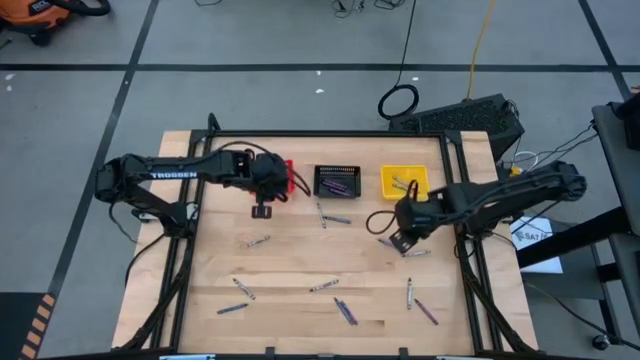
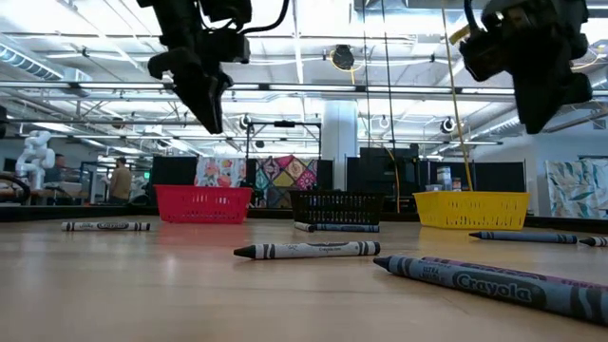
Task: Sort crayons
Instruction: Put the violet crayon into the black bin
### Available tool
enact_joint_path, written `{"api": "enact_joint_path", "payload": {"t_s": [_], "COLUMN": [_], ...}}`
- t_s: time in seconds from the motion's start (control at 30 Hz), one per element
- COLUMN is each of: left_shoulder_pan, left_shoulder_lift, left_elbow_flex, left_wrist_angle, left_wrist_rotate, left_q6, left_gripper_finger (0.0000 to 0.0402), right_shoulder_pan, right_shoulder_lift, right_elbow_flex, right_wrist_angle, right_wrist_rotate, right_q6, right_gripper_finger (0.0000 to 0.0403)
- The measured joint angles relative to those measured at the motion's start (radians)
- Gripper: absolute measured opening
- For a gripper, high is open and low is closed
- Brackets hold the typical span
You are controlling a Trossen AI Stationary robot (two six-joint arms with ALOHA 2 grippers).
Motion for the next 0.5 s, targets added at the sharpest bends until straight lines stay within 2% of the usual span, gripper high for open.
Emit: {"api": "enact_joint_path", "payload": {"t_s": [0.17,0.27,0.37,0.5], "left_shoulder_pan": [-0.013,-0.012,-0.012,-0.012], "left_shoulder_lift": [0.0,0.0,0.0,0.0], "left_elbow_flex": [0.0,0.0,0.0,0.0], "left_wrist_angle": [0.059,0.063,0.063,0.064], "left_wrist_rotate": [0.0,0.0,0.0,0.0], "left_q6": [0.001,0.013,0.019,0.02], "left_gripper_finger": [0.0073,0.0073,0.0073,0.0073], "right_shoulder_pan": [0.006,-0.003,-0.003,0.037], "right_shoulder_lift": [0.048,0.083,0.115,0.161], "right_elbow_flex": [0.0,0.0,0.0,0.0], "right_wrist_angle": [0.203,0.305,0.318,0.228], "right_wrist_rotate": [0.049,0.076,0.009,-0.104], "right_q6": [-0.14,-0.145,-0.128,-0.063], "right_gripper_finger": [0.0091,0.0091,0.0091,0.0091]}}
